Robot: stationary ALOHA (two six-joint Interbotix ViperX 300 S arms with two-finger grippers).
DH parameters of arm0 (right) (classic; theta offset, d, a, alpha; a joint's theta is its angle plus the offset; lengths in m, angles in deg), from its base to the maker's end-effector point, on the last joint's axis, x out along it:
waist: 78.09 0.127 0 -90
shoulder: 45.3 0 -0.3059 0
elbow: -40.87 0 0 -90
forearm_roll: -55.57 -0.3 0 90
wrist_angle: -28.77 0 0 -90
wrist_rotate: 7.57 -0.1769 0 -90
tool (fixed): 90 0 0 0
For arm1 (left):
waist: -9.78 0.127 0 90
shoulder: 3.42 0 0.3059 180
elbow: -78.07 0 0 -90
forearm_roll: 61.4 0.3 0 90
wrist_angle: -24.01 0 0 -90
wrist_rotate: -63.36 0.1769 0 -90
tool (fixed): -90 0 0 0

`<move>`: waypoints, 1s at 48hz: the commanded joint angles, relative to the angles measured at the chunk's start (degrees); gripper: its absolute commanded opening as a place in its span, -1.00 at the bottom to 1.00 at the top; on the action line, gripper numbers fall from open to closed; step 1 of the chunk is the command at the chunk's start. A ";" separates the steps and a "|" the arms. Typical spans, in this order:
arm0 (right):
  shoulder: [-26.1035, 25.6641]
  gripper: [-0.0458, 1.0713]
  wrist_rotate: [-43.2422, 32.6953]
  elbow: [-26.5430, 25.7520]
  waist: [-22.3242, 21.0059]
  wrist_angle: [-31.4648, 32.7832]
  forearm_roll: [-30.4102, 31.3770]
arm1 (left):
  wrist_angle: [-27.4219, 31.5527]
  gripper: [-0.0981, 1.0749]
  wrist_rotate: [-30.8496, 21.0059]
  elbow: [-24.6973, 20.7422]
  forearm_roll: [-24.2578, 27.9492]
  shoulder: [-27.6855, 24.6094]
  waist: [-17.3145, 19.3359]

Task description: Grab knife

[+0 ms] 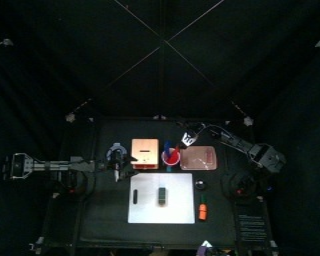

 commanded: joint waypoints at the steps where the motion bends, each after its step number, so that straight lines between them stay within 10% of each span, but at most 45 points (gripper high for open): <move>1: 0.18 0.83 0.26 -2.55 0.26 0.26 -0.35 | -0.26 0.90 0.18 -0.97 0.09 0.18 0.70; 30: 3.16 -0.06 -0.26 -5.36 1.67 4.57 -2.20 | -0.26 0.90 0.09 0.00 0.00 0.18 1.76; 48: 0.00 -0.09 -1.05 -6.33 2.81 6.68 -1.93 | -0.26 0.90 0.09 0.00 -0.09 0.09 2.02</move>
